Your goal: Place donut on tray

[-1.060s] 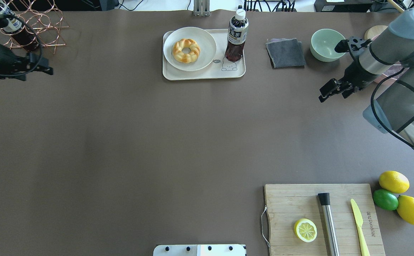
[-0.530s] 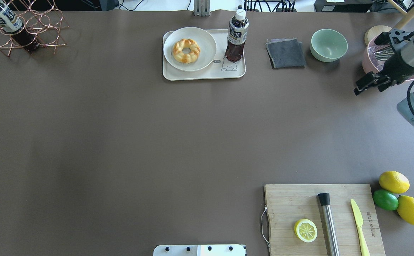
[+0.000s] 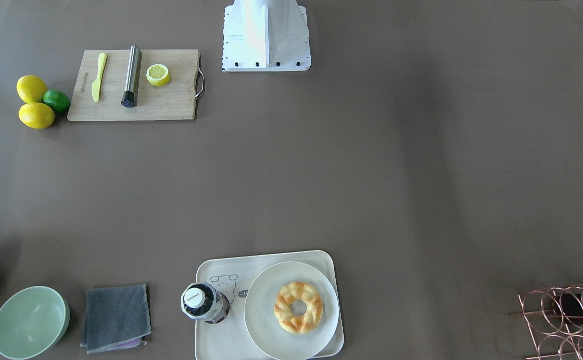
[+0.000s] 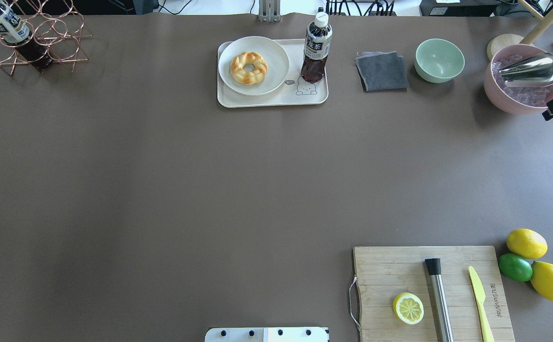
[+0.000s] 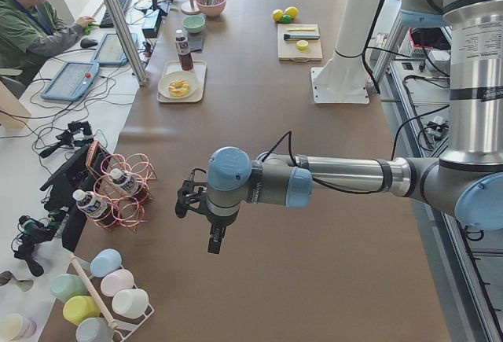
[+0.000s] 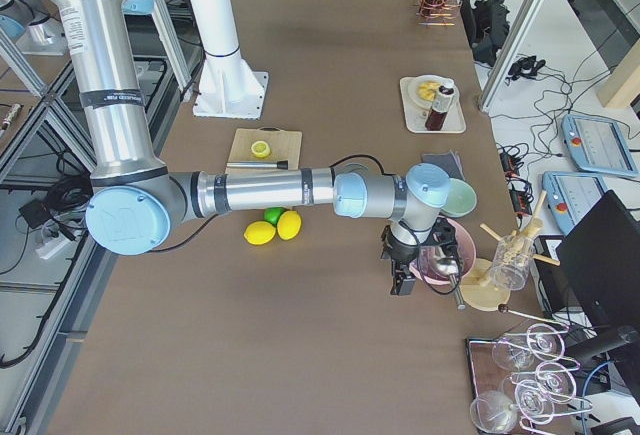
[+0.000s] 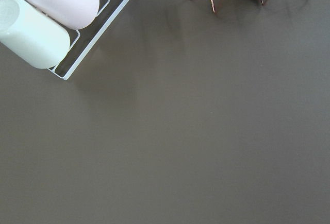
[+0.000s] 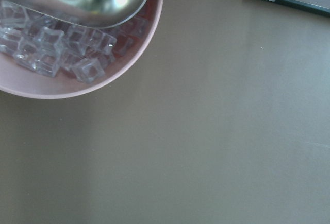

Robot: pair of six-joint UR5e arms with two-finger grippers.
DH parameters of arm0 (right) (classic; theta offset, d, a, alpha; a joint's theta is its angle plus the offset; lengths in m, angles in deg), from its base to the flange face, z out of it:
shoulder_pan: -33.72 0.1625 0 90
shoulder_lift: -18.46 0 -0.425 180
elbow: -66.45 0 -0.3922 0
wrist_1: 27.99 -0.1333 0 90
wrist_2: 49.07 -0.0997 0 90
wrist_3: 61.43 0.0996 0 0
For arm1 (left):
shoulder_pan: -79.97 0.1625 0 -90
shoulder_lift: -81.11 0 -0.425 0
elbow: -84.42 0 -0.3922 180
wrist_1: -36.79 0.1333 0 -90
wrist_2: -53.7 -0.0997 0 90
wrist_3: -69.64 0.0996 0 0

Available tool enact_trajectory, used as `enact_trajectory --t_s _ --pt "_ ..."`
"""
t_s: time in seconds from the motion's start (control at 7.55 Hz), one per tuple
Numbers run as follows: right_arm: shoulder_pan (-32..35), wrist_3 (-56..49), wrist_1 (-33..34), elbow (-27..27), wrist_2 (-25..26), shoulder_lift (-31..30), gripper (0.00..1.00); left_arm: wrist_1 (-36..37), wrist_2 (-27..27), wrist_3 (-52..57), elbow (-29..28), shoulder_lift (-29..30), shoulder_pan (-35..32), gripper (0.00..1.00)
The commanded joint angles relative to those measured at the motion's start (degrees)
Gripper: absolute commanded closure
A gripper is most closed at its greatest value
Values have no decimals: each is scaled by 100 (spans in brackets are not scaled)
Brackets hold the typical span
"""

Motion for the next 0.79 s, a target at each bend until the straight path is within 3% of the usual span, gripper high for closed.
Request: enact_trajectory --t_s 0.0,0.26,0.66 --pt "403 -336 419 64 63 -126 0 -5 53 364 -68 -186 -211 1" --pt "403 -317 121 73 -174 -355 0 -257 106 374 -157 -212 -228 1" --pt "404 -326 111 65 -228 -443 0 -664 -299 356 -488 -318 -132 1"
